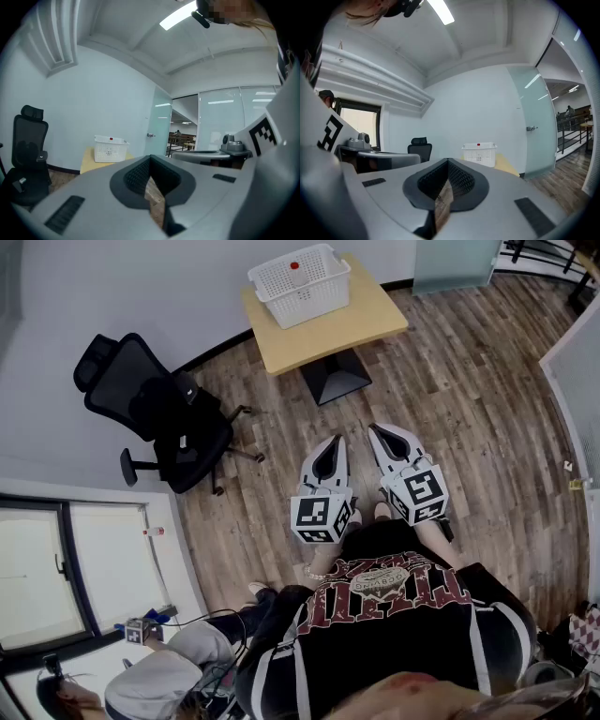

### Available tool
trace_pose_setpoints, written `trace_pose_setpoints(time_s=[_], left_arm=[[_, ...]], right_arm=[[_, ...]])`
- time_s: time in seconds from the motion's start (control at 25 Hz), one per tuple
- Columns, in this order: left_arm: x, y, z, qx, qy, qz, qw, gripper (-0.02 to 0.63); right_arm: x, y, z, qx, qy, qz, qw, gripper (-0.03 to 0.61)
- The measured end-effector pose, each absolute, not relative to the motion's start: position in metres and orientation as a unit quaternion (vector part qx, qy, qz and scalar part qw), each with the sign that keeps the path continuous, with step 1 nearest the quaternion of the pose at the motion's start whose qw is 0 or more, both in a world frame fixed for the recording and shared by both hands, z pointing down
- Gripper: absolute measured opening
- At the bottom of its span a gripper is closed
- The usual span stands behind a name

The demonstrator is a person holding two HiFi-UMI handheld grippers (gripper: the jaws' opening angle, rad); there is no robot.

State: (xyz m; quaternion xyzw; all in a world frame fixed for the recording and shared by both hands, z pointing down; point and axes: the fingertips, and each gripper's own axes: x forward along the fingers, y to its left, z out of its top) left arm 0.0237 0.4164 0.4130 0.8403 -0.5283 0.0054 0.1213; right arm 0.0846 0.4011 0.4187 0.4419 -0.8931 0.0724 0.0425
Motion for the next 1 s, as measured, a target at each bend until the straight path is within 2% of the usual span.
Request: trace_pose_setpoints(time_s=[0.68, 1.0], left_arm=[[0.045, 0.414, 0.409, 0.820, -0.559, -0.002, 0.119, 0.046], [0.040, 0.406, 0.412, 0.819, -0.560, -0.002, 0.124, 0.046]], right_arm=[[0.116, 0.392, 0.409, 0.425, -0.903, 0.063, 0.025, 0.017], [0.108, 0.384, 0.415, 0.418, -0.906, 0.066, 0.036, 0.017]])
